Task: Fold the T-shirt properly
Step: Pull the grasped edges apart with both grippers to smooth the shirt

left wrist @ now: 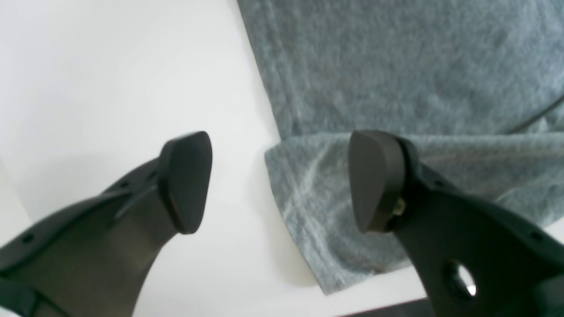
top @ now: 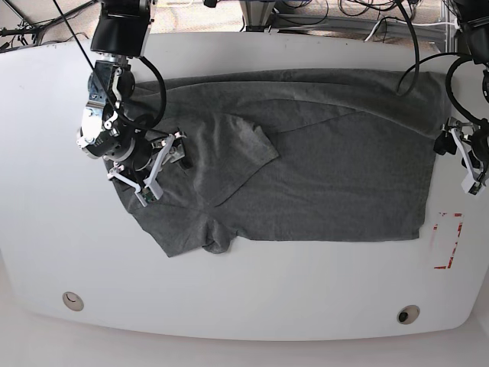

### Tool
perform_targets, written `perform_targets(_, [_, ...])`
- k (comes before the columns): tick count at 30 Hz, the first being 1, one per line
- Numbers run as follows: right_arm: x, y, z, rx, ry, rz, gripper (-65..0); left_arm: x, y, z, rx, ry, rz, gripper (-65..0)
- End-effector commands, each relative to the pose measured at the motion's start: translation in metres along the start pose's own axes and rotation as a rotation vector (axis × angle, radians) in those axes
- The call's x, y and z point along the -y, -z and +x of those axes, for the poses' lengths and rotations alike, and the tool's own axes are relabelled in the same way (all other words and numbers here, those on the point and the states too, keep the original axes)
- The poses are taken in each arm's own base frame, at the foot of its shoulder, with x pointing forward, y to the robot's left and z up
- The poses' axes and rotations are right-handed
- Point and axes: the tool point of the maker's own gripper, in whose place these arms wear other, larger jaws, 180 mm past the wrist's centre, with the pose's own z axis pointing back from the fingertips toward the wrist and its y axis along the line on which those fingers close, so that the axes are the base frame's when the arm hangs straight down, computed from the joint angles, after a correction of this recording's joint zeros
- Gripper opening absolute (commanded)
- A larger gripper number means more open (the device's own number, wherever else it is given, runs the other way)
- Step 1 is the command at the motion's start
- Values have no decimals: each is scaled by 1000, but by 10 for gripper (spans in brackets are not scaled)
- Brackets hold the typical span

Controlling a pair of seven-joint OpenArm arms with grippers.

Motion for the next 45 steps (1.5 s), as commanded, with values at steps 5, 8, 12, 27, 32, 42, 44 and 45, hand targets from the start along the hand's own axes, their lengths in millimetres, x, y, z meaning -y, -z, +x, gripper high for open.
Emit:
perform_targets(5, [3,8,9,42,27,15,-205,-7,-9,4,13,21,24,-204])
perform_targets(8, [7,10,11,41,29,14,-206,-6,-8,0,3,22,20,-204])
perform_targets(12, [5,9,-1,15,34,17,-211,-5,-8,-1,1,21,19,-204])
perform_targets(27, [-9,-26,-39,-52,-31,-29,-212,-4,-6,-2,-1,16,14,-204])
perform_targets(32, [-8,-35,-47,-58,-25,-48,-212,3,-1,-2,6,6,-3,-204])
perform_targets(42, [19,-48,-68,-80,56,-116,-212,14,6,-3,-11,33,-30,-204])
perform_targets(44, [23,-50,-69,-79,66,-126,-212,14,6,-2,-11,35,-30,-204])
perform_targets(45, [24,-50,-70,-79,69,-128,-212,14,6,-3,-12,34,-31,-204])
